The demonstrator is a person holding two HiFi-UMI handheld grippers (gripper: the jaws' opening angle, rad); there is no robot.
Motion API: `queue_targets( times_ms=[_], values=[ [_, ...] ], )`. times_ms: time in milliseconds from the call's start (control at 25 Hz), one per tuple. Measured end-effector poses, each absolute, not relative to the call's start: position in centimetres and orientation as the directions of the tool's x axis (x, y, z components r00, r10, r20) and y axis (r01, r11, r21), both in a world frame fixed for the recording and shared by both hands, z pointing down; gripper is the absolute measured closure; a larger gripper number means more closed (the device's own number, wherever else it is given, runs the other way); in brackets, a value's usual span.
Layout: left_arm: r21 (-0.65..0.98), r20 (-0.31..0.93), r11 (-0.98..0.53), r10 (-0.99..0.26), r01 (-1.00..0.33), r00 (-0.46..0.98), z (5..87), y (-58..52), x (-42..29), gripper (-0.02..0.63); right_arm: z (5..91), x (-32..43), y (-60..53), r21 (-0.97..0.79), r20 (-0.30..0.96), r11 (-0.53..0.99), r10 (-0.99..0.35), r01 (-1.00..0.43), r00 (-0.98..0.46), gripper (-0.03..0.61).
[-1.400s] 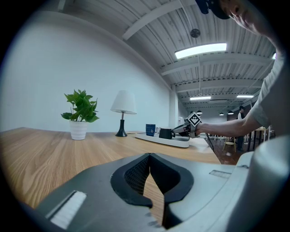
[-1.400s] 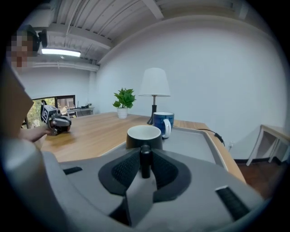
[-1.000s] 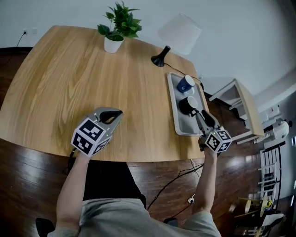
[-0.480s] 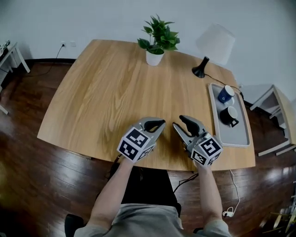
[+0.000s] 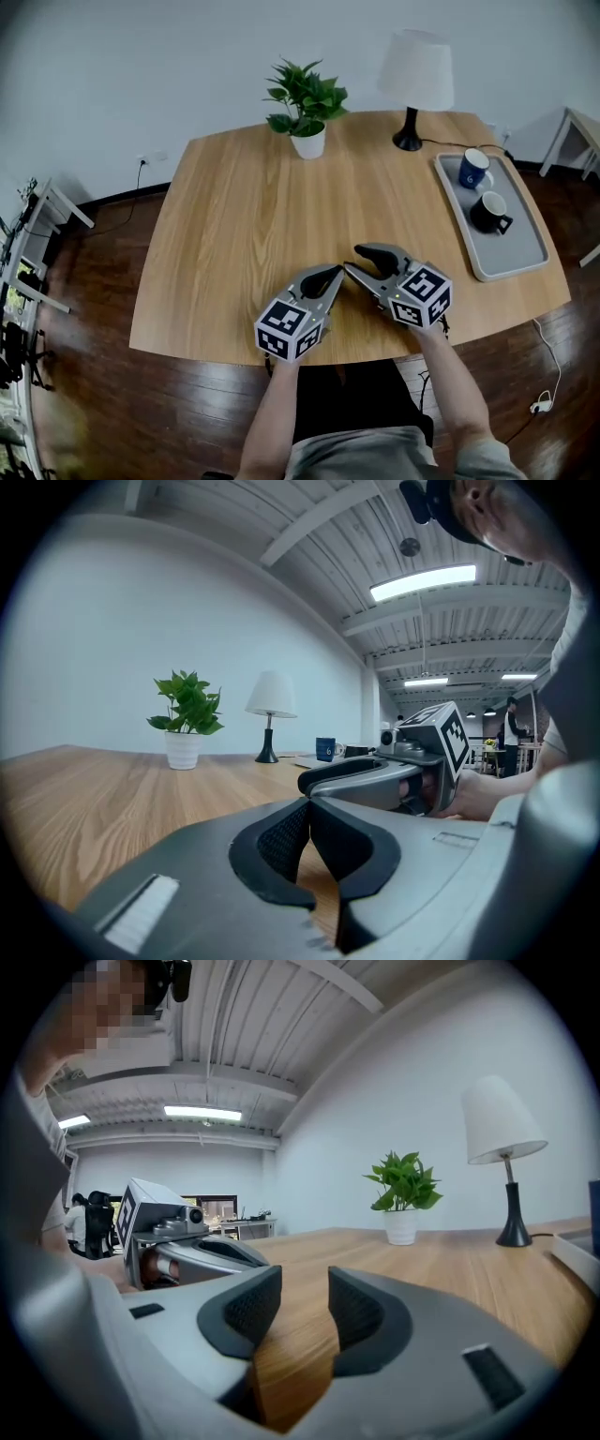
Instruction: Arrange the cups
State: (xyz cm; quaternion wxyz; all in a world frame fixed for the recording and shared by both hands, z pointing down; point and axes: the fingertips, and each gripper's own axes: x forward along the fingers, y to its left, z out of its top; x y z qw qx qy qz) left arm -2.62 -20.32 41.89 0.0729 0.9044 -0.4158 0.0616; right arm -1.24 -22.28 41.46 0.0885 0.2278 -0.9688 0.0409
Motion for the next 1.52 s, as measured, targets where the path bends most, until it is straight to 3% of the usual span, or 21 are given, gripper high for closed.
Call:
queue_targets(
  times_ms=[1520],
  values=[
    [0.072,0.174,-0.645,-0.743,-0.761,0.646,41.91,-20.44,-2.47,0.606,41.60,-1.16,-22.37,-0.044,0.188,0.892,-0.434,-0.449,-0.881,0.431]
  ],
)
